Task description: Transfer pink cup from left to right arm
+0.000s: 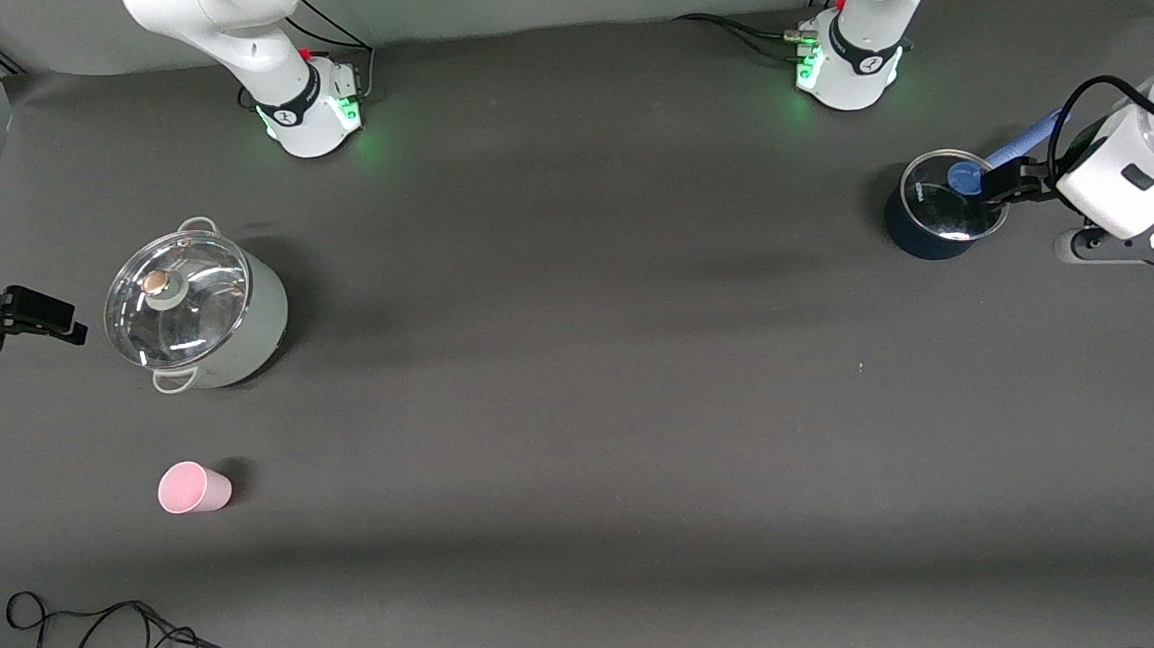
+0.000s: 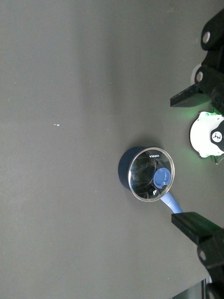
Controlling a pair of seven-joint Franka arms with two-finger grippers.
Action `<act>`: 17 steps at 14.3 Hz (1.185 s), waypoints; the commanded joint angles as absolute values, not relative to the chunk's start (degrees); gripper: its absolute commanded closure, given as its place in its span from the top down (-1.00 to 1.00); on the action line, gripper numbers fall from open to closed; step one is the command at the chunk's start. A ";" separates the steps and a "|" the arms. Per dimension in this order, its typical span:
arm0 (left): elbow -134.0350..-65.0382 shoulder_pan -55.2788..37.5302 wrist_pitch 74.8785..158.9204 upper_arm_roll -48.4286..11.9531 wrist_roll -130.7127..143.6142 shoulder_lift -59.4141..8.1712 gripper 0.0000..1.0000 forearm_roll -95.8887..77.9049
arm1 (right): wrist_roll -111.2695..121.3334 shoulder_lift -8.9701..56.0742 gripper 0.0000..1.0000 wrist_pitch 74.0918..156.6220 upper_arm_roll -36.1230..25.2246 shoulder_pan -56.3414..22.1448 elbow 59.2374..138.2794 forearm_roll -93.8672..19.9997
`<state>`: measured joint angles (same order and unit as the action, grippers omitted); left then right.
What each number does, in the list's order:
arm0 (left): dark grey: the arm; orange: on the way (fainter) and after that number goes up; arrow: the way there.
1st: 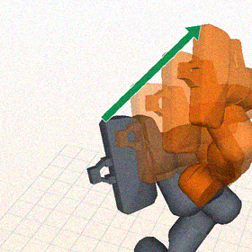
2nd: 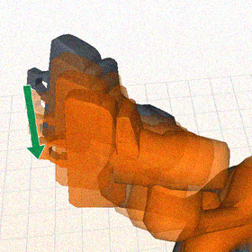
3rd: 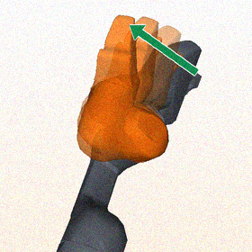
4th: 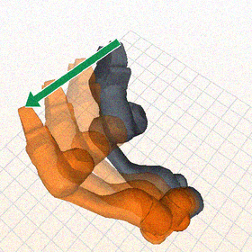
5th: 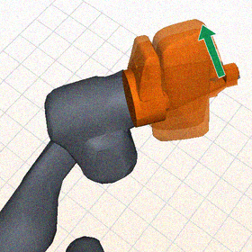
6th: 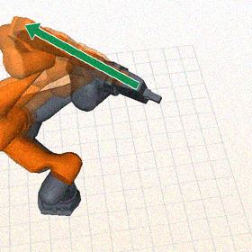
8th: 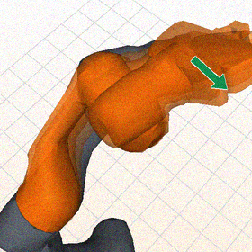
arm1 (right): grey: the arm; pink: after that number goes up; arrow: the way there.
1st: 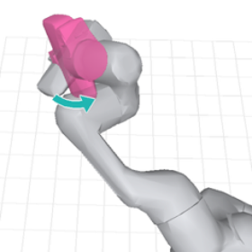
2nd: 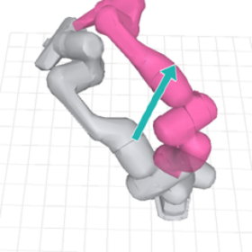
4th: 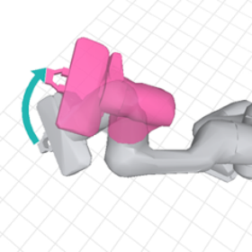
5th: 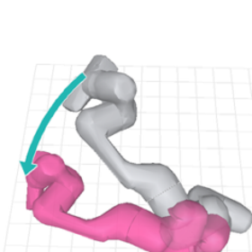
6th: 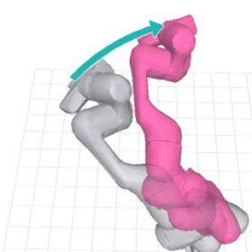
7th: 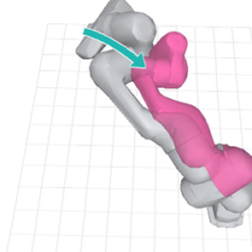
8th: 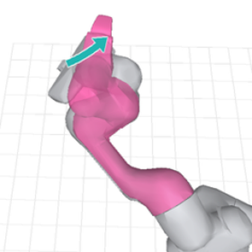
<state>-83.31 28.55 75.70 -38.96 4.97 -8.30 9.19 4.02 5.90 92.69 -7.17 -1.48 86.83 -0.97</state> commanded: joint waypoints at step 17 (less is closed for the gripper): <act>-95.37 -2.55 92.89 -2.99 1.94 1.50 1.00 2.20 | 8.09 3.25 0.99 90.97 -8.26 -2.55 88.33 -1.14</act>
